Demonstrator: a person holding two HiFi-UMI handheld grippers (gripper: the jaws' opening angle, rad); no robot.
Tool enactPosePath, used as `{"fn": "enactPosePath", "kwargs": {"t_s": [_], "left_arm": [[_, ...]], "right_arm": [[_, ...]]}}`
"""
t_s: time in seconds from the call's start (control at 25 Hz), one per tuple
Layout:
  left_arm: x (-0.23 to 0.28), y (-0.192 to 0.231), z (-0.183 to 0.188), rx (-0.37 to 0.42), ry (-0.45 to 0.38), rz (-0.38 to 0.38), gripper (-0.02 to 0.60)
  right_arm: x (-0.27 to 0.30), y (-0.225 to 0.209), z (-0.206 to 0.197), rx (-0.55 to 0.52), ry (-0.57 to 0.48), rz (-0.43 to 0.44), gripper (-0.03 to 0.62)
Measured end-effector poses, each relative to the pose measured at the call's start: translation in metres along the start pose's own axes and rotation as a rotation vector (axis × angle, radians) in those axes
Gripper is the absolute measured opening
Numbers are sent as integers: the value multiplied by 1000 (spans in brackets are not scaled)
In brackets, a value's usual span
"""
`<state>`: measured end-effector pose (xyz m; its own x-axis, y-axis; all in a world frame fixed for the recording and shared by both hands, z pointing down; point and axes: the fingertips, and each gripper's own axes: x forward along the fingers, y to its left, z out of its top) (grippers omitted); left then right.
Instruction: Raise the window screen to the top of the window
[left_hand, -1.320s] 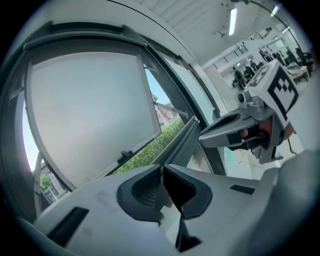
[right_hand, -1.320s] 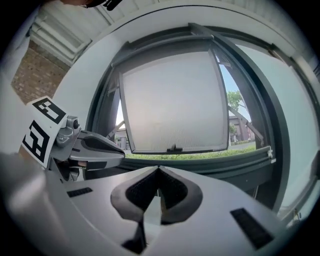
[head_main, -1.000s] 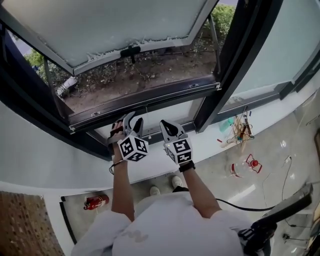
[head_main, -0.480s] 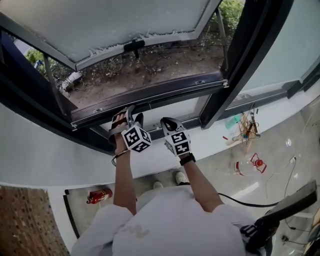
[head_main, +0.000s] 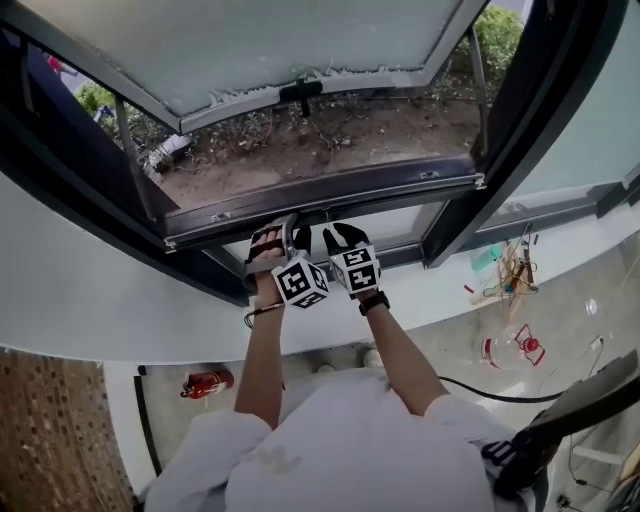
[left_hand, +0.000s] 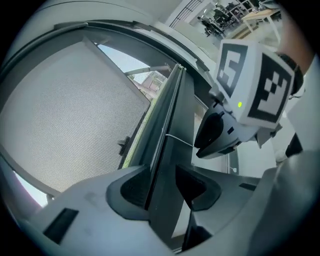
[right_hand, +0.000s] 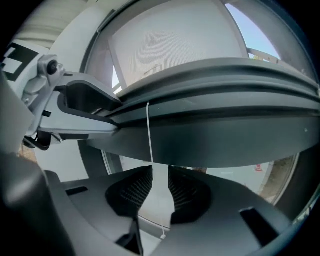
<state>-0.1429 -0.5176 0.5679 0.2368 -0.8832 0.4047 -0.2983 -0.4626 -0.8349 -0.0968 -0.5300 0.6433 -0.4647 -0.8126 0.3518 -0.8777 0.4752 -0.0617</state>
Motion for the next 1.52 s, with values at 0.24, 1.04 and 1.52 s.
{"fn": "enactPosePath", "kwargs": {"t_s": [0.24,1.04,1.52], "left_arm": [[-1,3,0,-50,-22,24,155],[-3,4,-2,-42,-28,36,153],[-2,6,-5,131,62,31,75]], "right_arm": [[17,13,-8,2,9,57,63],[-43,26,-283,71,482,87,2],[-58,27,-280,164,413,93,2]]}}
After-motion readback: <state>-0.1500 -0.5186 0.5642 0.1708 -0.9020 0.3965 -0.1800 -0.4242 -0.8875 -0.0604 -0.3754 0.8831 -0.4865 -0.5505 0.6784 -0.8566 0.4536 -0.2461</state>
